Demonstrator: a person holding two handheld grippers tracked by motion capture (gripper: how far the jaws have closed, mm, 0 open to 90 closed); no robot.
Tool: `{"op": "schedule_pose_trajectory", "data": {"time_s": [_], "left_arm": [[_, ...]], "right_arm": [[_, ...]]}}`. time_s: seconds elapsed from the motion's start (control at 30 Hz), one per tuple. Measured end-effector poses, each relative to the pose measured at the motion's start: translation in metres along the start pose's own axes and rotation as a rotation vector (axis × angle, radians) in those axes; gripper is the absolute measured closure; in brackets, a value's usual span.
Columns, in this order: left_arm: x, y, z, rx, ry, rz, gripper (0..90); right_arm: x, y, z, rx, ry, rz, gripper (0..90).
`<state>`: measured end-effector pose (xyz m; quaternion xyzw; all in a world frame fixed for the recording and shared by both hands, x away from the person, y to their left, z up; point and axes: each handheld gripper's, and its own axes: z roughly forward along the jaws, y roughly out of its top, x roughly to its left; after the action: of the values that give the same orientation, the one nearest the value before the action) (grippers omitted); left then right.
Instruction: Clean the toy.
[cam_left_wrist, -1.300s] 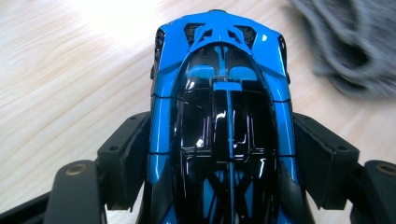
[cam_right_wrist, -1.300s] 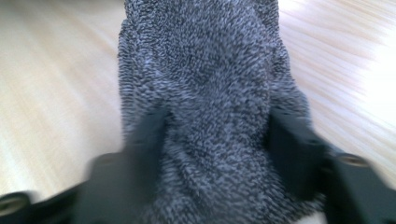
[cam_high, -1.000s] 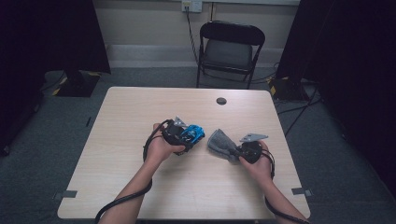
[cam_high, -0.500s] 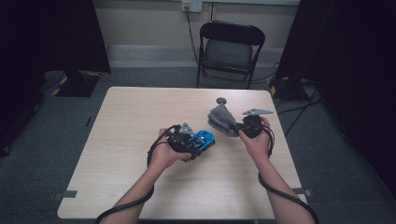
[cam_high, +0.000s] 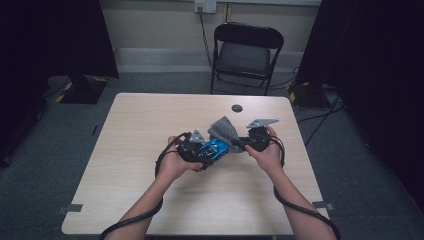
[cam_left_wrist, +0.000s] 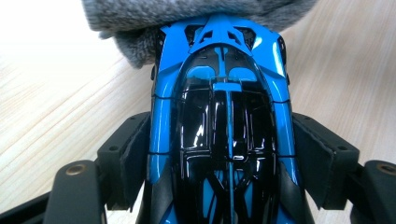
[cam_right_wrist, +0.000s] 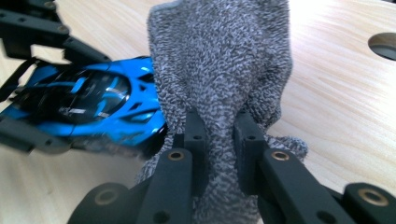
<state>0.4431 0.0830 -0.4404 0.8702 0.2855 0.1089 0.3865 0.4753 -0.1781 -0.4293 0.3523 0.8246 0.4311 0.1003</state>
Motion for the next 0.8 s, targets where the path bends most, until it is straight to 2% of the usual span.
{"op": "schedule_pose_trajectory", "data": {"time_s": [0.1,0.17,0.2,0.27,0.43,0.63,0.8], "left_arm": [[0.002,0.002,-0.003,-0.004,0.008,-0.004,28.2],[0.002,0.003,-0.003,0.004,0.027,0.013,28.2],[0.003,0.003,-0.003,0.003,0.022,0.005,28.2],[0.003,0.001,-0.001,0.009,0.018,0.012,28.3],[0.002,-0.003,0.002,0.019,0.018,0.002,28.4],[0.006,-0.005,0.001,0.018,0.034,-0.016,28.4],[0.009,-0.003,-0.001,0.014,0.057,-0.022,28.4]], "right_arm": [[0.003,-0.001,-0.003,0.011,0.016,-0.022,78.6],[0.005,-0.003,-0.004,0.011,0.027,-0.032,78.6],[0.007,-0.004,-0.005,0.006,0.032,-0.032,78.6],[0.009,-0.007,-0.005,0.003,0.033,-0.028,78.6],[0.006,-0.015,-0.004,-0.001,0.046,-0.006,78.6],[0.005,-0.022,-0.004,0.001,0.063,0.001,78.6],[0.008,-0.028,-0.007,-0.011,0.096,0.007,78.6]]}}
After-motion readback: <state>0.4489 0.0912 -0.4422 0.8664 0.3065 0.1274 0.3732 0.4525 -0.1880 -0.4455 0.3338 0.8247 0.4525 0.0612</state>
